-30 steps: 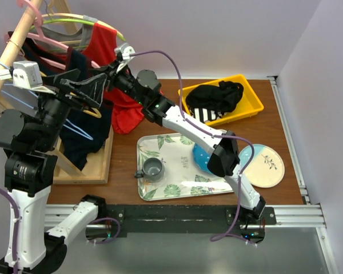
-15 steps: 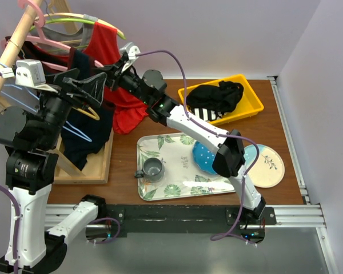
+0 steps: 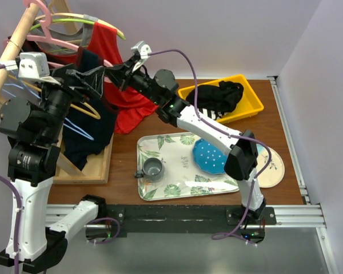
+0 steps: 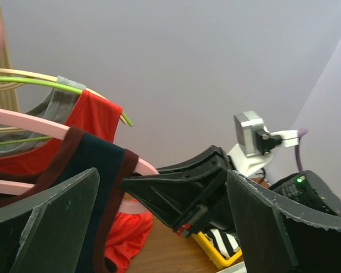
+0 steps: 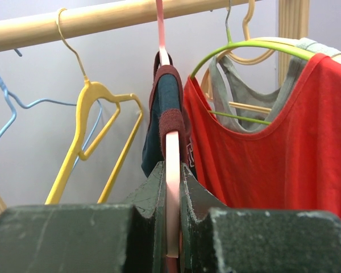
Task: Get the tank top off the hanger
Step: Pick up the hanger from the clothesline.
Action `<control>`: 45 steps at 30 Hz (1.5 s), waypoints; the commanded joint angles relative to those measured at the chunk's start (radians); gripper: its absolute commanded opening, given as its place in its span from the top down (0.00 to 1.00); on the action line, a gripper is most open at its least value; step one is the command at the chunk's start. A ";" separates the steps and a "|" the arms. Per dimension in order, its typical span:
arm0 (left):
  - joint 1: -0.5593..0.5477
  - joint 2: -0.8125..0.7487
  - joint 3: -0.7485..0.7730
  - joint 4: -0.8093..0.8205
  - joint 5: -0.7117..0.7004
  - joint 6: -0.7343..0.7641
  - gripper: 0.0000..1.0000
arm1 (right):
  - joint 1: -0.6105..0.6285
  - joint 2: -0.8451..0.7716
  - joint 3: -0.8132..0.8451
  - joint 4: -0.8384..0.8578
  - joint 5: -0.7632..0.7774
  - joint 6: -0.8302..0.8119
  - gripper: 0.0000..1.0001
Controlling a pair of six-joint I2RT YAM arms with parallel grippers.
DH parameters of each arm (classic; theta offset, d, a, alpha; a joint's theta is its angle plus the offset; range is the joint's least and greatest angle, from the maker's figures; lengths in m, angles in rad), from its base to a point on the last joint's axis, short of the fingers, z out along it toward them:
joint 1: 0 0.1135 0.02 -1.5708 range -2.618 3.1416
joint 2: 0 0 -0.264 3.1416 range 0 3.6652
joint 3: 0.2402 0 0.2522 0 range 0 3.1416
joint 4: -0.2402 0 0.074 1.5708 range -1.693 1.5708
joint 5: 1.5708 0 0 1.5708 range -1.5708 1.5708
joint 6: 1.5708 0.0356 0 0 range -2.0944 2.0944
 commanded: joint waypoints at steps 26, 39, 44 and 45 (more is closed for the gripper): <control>-0.002 0.198 0.238 -0.062 -0.042 0.090 0.13 | -0.222 -0.618 -0.663 0.204 -0.224 0.064 1.00; -0.002 0.264 0.244 -0.031 -0.053 0.136 0.23 | -0.228 -0.699 -0.766 0.257 -0.299 0.132 1.00; -0.002 0.255 0.213 -0.016 -0.059 0.164 0.29 | -0.228 -0.689 -0.754 0.250 -0.323 0.139 1.00; -0.002 0.252 0.205 -0.005 -0.059 0.167 0.34 | -0.228 -0.689 -0.756 0.250 -0.325 0.144 1.00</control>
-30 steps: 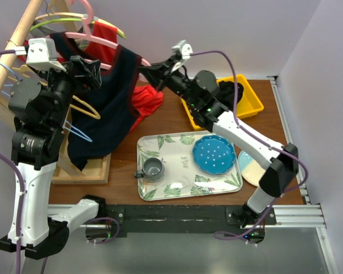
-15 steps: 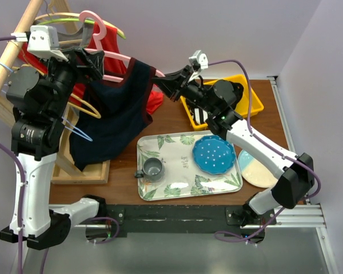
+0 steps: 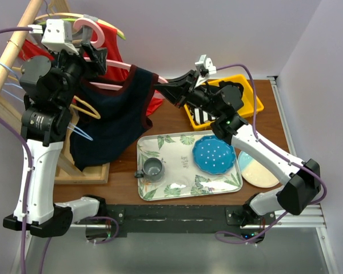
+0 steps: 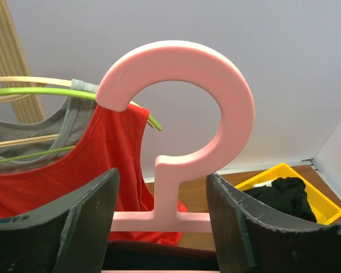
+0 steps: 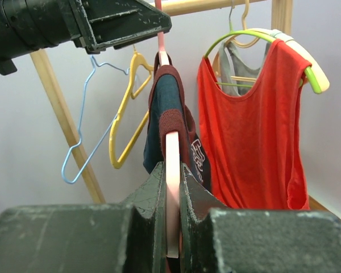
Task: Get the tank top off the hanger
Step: Pick up the hanger from the clothesline.
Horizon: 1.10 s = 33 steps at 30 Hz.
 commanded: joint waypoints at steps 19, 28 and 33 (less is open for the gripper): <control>-0.002 -0.036 -0.077 0.098 -0.042 0.047 1.00 | -0.005 -0.158 0.012 -0.301 0.141 0.055 0.42; -0.002 -0.028 -0.074 0.089 -0.095 0.044 1.00 | 0.008 -0.158 0.219 -0.667 0.213 0.268 0.33; -0.002 -0.022 -0.068 0.080 -0.118 0.041 1.00 | 0.104 -0.126 0.267 -0.681 0.289 0.252 0.33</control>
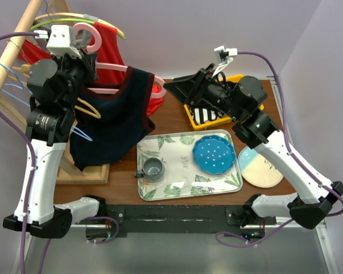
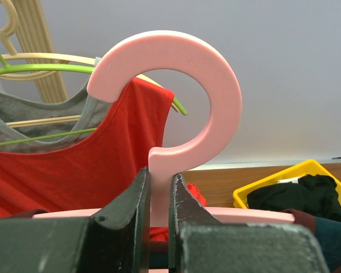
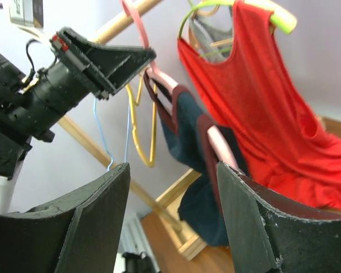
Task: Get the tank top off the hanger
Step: Pick up the hanger from the clothesline, then remove the tank top from the hanger.
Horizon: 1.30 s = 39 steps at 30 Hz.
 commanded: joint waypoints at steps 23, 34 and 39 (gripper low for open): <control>-0.002 -0.003 0.050 0.042 0.018 -0.061 1.00 | 0.186 0.241 0.199 -0.047 0.402 -0.156 0.94; -0.002 -0.004 0.041 0.025 -0.042 -0.038 1.00 | 0.181 0.068 0.011 0.088 0.482 -0.250 1.00; -0.002 0.002 0.062 0.011 -0.065 -0.035 1.00 | 0.175 -0.012 -0.083 0.145 0.586 -0.258 1.00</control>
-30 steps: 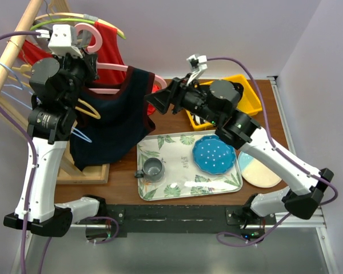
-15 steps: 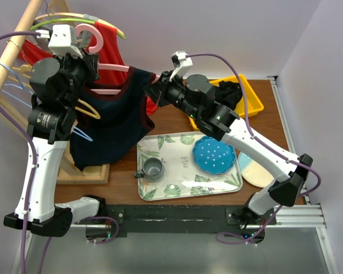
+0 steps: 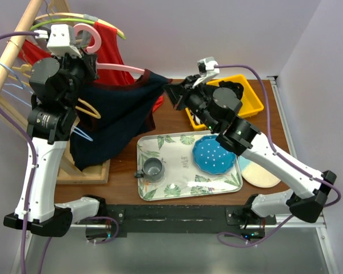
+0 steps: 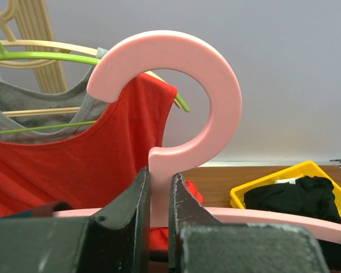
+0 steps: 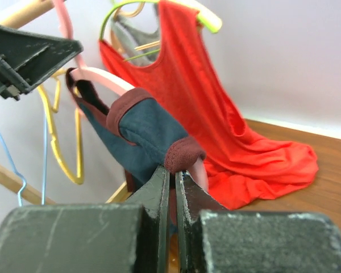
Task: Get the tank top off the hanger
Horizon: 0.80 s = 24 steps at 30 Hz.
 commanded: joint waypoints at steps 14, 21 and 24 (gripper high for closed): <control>-0.002 0.005 0.161 0.005 -0.005 -0.072 1.00 | -0.054 -0.099 -0.262 0.202 0.074 0.060 1.00; -0.002 -0.006 0.159 -0.003 0.125 -0.159 1.00 | -0.106 -0.007 -0.271 0.332 -0.142 0.125 1.00; -0.002 -0.023 0.146 0.007 0.213 -0.202 1.00 | -0.156 0.033 -0.248 0.379 -0.253 0.170 1.00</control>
